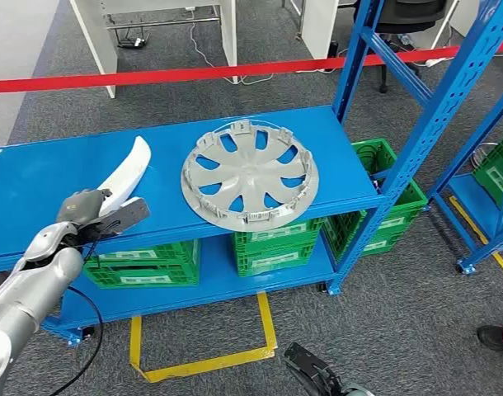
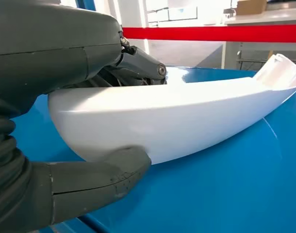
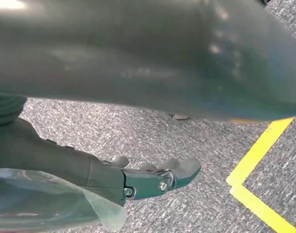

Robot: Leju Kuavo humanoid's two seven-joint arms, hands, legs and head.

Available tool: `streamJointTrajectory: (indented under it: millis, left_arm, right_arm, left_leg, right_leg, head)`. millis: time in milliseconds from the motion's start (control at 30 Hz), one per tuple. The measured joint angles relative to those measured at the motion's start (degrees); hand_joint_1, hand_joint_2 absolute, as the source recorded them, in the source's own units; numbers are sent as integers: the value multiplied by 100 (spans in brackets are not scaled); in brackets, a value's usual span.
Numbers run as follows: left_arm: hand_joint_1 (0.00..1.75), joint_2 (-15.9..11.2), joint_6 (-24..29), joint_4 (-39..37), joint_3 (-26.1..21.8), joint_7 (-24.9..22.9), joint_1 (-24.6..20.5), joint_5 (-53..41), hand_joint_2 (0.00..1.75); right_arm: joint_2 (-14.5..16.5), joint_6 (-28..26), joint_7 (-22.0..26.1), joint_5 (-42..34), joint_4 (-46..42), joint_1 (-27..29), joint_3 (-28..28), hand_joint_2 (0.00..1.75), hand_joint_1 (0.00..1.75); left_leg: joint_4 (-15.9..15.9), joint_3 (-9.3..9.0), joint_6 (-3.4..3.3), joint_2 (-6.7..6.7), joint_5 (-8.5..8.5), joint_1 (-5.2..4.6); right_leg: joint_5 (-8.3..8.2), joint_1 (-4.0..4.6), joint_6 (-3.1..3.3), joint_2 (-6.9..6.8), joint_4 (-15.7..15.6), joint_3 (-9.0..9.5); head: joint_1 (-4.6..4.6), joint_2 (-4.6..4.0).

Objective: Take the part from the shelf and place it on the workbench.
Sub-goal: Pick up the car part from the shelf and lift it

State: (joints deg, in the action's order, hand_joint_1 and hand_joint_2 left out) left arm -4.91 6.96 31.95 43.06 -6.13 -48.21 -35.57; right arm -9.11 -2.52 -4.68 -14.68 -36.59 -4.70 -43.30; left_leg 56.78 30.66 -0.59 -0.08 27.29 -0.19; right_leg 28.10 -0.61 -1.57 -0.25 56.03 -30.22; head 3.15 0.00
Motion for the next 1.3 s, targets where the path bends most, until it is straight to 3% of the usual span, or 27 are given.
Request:
streamJointTrajectory:
  millis: [133, 333, 500, 733, 1067, 1300]
  left_arm:
    - [175, 26, 431, 5, -160, 330, 89, 346, 175]
    - [175, 151, 2023, 311, -953, 2160, 541, 1720, 175]
    - [175, 294, 2517, 759, -1570, 3083, 828, 2742, 175]
    - [175, 403, 2580, 1119, -1973, 3280, 1001, 3020, 175]
    - [175, 441, 2810, 1462, -2131, 3755, 1115, 3515, 175]
    - [175, 432, 2807, 1735, -2131, 3811, 1180, 3587, 175]
  right_arm:
    - [-1, -21, -2, -61, 0, 16, 4, 0, 0]
    - [-38, -52, 47, -222, 7, 85, 3, 0, 0]
    - [-101, -107, 59, -324, 7, 88, -24, 0, 0]
    - [-135, -123, 49, -344, 7, 88, -48, 0, 0]
    - [-174, -144, 4, -410, -11, 86, -126, 0, 0]
    - [-206, -178, -21, -451, -40, 87, -196, 0, 0]
  left_leg:
    - [0, 0, 0, 1, 0, 0]
    - [0, 2, 0, 1, 0, 0]
    - [1, 5, 0, 1, 0, 0]
    - [2, 6, -3, 0, -4, 0]
    - [2, 9, -3, 0, -5, 0]
    - [2, 10, -3, 0, -5, 0]
  right_leg:
    - [0, 0, 0, 2, 1, -1]
    - [0, 0, 0, 1, 1, -4]
    - [0, 0, 0, 1, 0, -5]
    - [-5, 0, -4, 1, 0, -6]
    - [-6, 0, -3, 0, 1, -7]
    - [-7, 0, -3, 0, 1, -7]
  head:
    - [-1, 0]
    - [-1, 0]
    - [0, 0]
    - [-1, 0]
    - [-1, 0]
    - [-1, 0]
